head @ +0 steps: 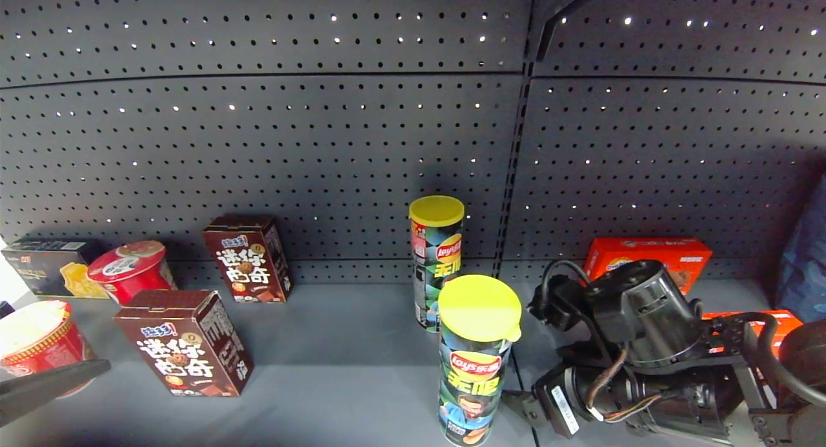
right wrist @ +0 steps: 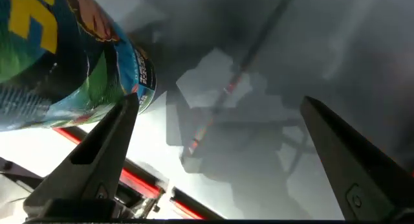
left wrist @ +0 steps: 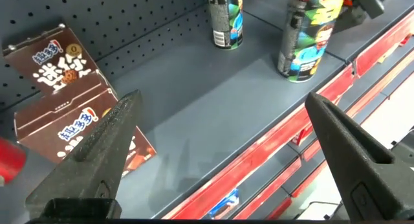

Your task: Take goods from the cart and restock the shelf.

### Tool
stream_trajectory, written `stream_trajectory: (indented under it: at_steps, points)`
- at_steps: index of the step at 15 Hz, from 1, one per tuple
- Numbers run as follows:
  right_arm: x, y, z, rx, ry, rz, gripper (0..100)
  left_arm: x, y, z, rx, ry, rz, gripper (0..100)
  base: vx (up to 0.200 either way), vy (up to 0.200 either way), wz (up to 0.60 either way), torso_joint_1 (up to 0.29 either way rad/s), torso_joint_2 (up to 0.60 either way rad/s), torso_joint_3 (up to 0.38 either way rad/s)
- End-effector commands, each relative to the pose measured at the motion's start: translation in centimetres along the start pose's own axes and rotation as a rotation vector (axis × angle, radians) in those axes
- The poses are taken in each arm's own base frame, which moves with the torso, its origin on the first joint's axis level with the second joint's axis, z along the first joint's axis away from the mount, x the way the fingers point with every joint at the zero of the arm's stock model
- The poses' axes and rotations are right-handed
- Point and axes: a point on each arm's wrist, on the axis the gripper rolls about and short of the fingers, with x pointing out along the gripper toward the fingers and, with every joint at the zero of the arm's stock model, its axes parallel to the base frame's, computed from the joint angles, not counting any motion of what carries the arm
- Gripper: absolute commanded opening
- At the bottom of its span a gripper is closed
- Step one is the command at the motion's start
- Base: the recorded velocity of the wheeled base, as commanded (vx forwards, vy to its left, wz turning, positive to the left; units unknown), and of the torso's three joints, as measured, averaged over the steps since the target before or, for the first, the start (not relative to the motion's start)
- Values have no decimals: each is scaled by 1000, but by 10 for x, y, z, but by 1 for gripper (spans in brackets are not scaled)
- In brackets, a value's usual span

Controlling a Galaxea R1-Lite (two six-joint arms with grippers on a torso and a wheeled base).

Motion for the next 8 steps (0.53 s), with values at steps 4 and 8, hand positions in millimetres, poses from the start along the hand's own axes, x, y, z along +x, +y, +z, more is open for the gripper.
stream_trajectory:
  at_steps: [4, 8]
  points:
    - [16, 14, 7, -21, 12, 22, 100, 1, 0, -1, -4, 7, -1, 100, 0, 0, 0, 0, 0, 0]
    - [13, 14, 5, -6, 13, 24, 100, 1, 0, -1, -4, 8, -5, 100, 0, 0, 0, 0, 0, 0]
